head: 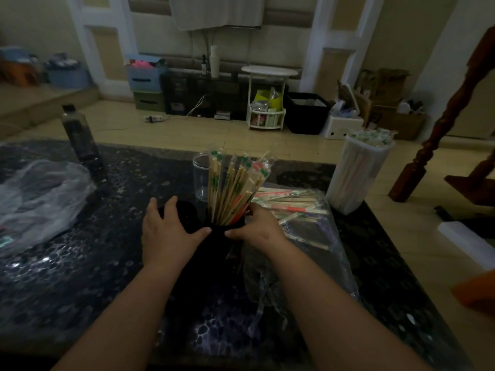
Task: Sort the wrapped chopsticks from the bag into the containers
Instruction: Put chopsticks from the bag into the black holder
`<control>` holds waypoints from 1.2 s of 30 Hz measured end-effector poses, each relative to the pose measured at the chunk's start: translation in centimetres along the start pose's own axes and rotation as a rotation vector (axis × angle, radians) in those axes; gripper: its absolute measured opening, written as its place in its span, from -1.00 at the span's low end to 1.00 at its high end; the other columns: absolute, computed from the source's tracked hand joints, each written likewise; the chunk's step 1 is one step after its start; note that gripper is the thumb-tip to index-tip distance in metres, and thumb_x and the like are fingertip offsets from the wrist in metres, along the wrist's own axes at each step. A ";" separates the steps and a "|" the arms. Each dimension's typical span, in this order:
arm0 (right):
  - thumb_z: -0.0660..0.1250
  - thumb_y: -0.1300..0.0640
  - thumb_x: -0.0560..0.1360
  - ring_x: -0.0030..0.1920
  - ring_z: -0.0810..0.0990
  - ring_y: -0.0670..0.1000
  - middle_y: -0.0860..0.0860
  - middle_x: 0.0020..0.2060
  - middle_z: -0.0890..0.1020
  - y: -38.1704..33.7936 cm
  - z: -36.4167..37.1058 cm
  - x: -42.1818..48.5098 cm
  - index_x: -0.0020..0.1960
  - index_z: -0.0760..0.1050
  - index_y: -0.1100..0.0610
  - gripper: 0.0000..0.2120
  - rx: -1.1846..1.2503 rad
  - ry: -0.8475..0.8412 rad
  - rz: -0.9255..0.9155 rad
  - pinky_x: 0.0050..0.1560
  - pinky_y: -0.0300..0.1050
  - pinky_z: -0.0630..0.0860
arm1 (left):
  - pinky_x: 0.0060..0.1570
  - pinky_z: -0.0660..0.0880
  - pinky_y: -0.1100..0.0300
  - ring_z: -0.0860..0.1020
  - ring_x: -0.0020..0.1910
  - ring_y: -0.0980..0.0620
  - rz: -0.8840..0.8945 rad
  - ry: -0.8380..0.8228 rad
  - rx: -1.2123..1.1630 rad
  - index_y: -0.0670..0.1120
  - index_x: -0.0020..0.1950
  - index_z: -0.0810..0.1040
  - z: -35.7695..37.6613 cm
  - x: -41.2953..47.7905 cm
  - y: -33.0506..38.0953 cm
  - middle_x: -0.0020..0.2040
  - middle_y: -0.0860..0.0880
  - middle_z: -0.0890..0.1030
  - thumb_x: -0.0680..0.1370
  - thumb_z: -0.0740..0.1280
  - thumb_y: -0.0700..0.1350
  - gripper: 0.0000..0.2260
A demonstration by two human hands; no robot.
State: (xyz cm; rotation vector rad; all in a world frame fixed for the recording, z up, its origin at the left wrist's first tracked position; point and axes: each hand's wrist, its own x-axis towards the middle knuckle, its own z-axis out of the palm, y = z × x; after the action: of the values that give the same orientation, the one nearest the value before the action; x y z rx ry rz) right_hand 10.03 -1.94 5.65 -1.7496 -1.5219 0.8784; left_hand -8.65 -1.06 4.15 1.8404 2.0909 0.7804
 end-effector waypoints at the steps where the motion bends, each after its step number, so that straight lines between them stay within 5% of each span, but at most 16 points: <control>1: 0.64 0.11 0.27 0.14 0.57 -0.04 -0.05 0.10 0.62 -0.3 0.1 0.5 0.27 0.49 0.11 -0.37 -0.020 -0.004 -0.003 0.09 -0.20 0.48 | 0.46 0.17 -0.09 0.10 0.53 -0.20 -0.038 -0.007 -0.057 0.03 0.56 0.11 0.0 0.1 -0.1 0.57 -0.16 0.04 0.36 0.52 0.21 -0.09; 4: 0.67 -0.02 0.15 0.13 0.62 0.02 -0.04 0.07 0.68 -0.7 0.6 1.7 0.19 0.56 0.01 -0.35 -0.128 -0.031 -0.033 0.17 -0.01 0.56 | 0.40 0.28 -0.10 0.27 0.44 -0.23 -0.076 -0.004 -0.135 -0.01 0.56 0.12 0.1 0.6 -0.3 0.49 -0.21 0.25 0.36 0.56 0.08 -0.09; 9: 0.67 0.13 0.23 0.04 0.60 -0.10 -0.11 -0.06 0.64 -0.1 0.1 1.7 0.17 0.55 0.11 -0.44 0.011 -0.061 -0.058 0.07 -0.20 0.52 | 0.29 0.38 -0.10 0.37 0.35 -0.22 -0.072 0.030 -0.140 0.02 0.55 0.15 0.3 0.9 -0.7 0.41 -0.19 0.36 0.38 0.55 0.07 -0.14; 12: 0.66 0.11 0.25 0.00 0.53 -0.11 -0.18 -0.12 0.56 0.5 0.0 1.5 0.09 0.48 0.00 -0.49 0.072 -0.054 -0.036 0.00 -0.26 0.42 | 0.27 0.40 -0.09 0.39 0.34 -0.21 -0.062 0.057 -0.131 0.03 0.53 0.17 0.4 0.8 -0.6 0.39 -0.18 0.39 0.39 0.53 0.10 -0.17; 18: 0.68 0.02 0.20 0.11 0.61 -0.02 -0.04 0.03 0.65 -0.5 0.3 2.4 0.10 0.51 0.00 -0.44 0.057 0.027 -0.120 0.16 -0.07 0.54 | 0.32 0.33 -0.08 0.36 0.37 -0.20 0.011 0.208 -0.150 -0.01 0.53 0.22 -0.9 0.9 0.4 0.40 -0.17 0.39 0.42 0.52 0.04 -0.24; 22: 0.67 0.06 0.22 0.02 0.55 -0.11 -0.07 0.03 0.59 -2.3 -0.4 2.6 0.26 0.43 0.10 -0.29 0.090 0.016 -0.190 -0.11 -0.32 0.44 | 0.30 0.38 -0.10 0.39 0.35 -0.18 0.020 0.290 -0.211 -0.01 0.52 0.24 -2.2 1.5 1.0 0.39 -0.15 0.42 0.42 0.52 0.03 -0.25; 25: 0.69 0.05 0.20 0.03 0.56 -0.18 -0.13 0.04 0.58 -2.7 -0.7 2.8 0.30 0.39 0.09 -0.22 0.131 0.008 -0.197 -0.11 -0.37 0.43 | 0.31 0.37 -0.10 0.39 0.35 -0.18 0.050 0.306 -0.236 -0.01 0.53 0.24 -2.9 1.7 1.6 0.39 -0.15 0.43 0.41 0.53 0.01 -0.23; 29: 0.68 0.11 0.21 -0.11 0.46 -0.40 -0.21 -0.04 0.55 -2.5 -1.0 2.7 0.30 0.40 0.12 -0.24 0.182 0.045 -0.211 -0.14 -0.47 0.41 | 0.33 0.36 -0.10 0.38 0.38 -0.17 0.087 0.321 -0.233 -0.02 0.53 0.24 -3.5 1.8 2.4 0.41 -0.13 0.42 0.40 0.54 -0.02 -0.22; 36: 0.67 0.14 0.23 -0.11 0.52 -0.31 -0.17 -0.08 0.59 -2.3 -2.1 3.5 0.18 0.44 0.07 -0.38 0.254 0.119 -0.193 -0.10 -0.33 0.47 | 0.35 0.34 -0.10 0.34 0.41 -0.16 0.110 0.283 -0.217 0.00 0.56 0.18 -3.7 3.3 4.3 0.44 -0.11 0.39 0.38 0.55 0.02 -0.15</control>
State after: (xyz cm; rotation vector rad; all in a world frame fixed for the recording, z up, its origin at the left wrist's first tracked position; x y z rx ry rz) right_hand 10.89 1.73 8.48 -1.4220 -1.4070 0.8151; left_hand -7.50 1.57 10.06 1.8262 1.9770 1.3079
